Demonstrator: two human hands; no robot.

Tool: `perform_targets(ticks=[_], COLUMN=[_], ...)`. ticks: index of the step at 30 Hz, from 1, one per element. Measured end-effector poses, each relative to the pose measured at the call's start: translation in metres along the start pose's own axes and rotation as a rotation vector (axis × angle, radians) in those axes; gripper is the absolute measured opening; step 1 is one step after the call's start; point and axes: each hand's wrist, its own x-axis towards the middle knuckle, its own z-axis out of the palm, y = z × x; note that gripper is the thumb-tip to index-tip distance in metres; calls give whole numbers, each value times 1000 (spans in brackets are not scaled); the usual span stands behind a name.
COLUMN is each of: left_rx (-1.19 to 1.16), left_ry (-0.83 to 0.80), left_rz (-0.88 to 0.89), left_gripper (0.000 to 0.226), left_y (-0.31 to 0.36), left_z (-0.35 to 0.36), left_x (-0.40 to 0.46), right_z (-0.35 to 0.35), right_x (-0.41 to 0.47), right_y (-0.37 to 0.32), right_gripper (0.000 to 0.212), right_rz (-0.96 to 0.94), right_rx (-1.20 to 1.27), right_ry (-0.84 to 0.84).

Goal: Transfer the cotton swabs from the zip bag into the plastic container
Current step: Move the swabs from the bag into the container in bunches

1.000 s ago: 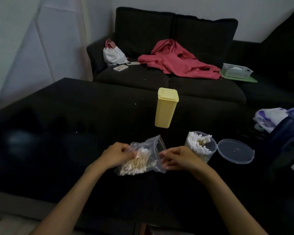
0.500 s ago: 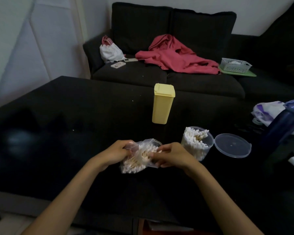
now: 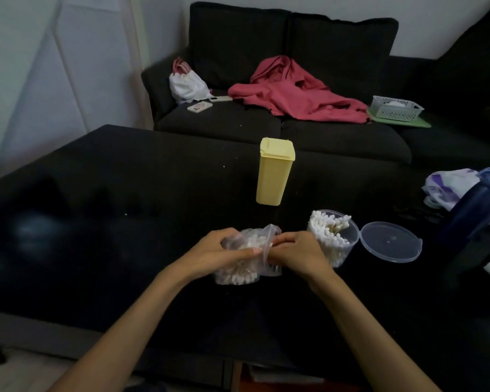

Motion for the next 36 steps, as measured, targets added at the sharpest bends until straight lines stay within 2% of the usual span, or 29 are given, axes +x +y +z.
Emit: perform_targets(ticks=[2,4,6,8,10,14,18,21,24,27,29,33,36], left_rx=[3,-12,-51,-100,-149,-186,-242,-215,-224,-177,-119,-116,-106], left_ry=[-10,-63,-102,-64,-1,107,104,51,7,-66,-107,53,70], left_rz=[25,8,-25,-52,-62,-93,-124,-153,-179,-161,-119,-101,-104], left_gripper=[45,29,16,21,25,29,23,16,29,64,73,37,18], left_y=[0,1,3,4,6,6,10,11,12,14,14,10,9], left_z=[-1,-2,-2,-2,-2,-1,3,3,4,3,3,5,4], left_x=[-1,-1,-1,0,1,4,7,7,5,0,-5,0,4], right_z=[0,-1,-2,-1,1,2,-8,-13,-11,-6,-5,-10,-11], right_x=[0,0,-1,0,3,5,3,2,2,5,6,3,1], right_y=[1,2,2,1,3,4,2,2,3,5,5,3,1], right_gripper=[7,13,10,8,7,8,10,22,21,14,10,8,9], right_rz=[5,31,66,77,22,-125,-127,-76,-82,-144,-170,-159,-131], right_rx=[25,62,89,137,149,-26,-124,-139,-167,-222,-246,-152,-44], right_ry=[-42,-114,-182,-190,-122,-14,-95,-168,-124,-37,-37,-39,-52])
